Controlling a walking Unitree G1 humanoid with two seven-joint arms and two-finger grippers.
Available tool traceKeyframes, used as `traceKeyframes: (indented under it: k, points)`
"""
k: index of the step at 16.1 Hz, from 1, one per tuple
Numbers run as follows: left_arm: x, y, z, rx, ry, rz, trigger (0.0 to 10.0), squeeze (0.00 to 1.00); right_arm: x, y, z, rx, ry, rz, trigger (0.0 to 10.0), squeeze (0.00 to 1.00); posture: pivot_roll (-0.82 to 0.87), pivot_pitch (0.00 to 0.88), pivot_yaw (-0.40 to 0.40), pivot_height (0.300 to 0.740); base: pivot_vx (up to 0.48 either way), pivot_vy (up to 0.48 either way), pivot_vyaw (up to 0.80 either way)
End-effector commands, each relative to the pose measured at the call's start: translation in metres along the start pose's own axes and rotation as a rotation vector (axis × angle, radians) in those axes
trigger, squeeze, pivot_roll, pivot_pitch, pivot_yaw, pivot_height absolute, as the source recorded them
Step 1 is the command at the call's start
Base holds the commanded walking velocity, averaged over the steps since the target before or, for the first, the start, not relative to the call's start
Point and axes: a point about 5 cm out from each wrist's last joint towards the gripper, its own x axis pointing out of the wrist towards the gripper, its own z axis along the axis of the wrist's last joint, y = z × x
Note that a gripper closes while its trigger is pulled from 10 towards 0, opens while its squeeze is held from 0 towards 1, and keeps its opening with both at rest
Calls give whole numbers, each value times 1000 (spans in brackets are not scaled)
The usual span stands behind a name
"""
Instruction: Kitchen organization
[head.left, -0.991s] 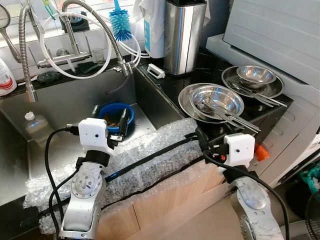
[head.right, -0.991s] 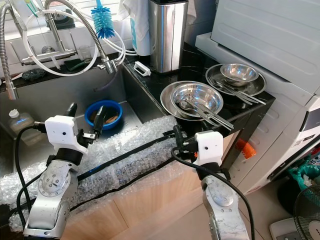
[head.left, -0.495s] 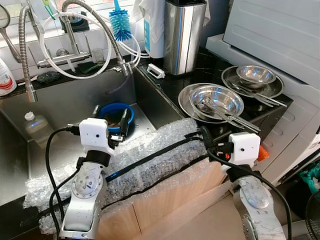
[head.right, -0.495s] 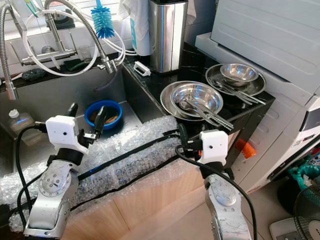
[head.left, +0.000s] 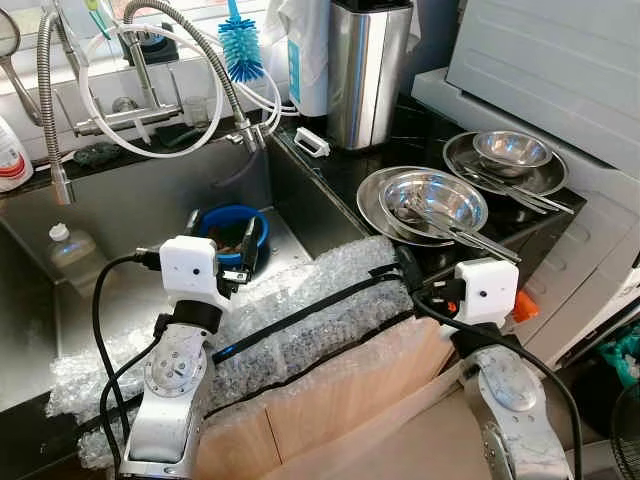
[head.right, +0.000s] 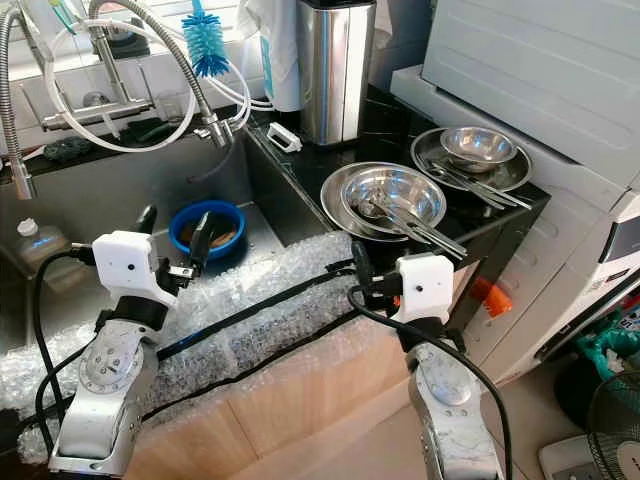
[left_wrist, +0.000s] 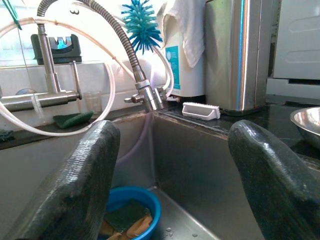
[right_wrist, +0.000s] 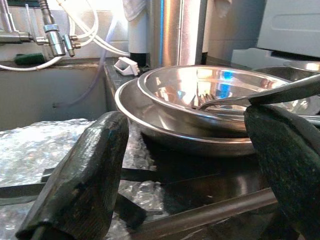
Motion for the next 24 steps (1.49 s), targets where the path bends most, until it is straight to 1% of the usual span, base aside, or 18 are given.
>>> traceKeyframes:
  k: [1,5,8,10,13,15,20,24]
  points:
    - [2,-1,1,15,-7,2,10000,0,2,3,4,2,-21,27,10000,0,-36,0,-7,740,0,0,0]
    - [3,0,1,14,-7,5,10000,0,4,10,4,1,-15,84,10000,0,-40,0,-6,740,0,0,0]
    - [4,1,1,15,-7,7,10000,0,4,10,3,0,-9,87,10000,0,-41,0,-4,740,0,0,0]
    - [4,1,1,16,-8,5,10000,0,4,8,4,-5,-17,67,10000,0,-44,0,1,740,0,0,0]
    - [4,1,0,16,-8,6,10000,0,6,-5,10,-31,-55,-39,10000,0,-45,0,1,740,0,0,0]
    - [4,2,0,17,-8,6,10000,0,7,-7,10,-29,-57,-54,10000,0,-43,0,2,740,0,0,0]
    - [4,1,0,15,-6,8,10000,0,6,-3,6,-28,-39,-47,10000,0,-41,0,3,740,0,0,0]
    - [2,1,-1,14,-4,2,10000,0,5,3,4,-36,-26,-3,10000,0,-38,0,1,740,0,0,0]
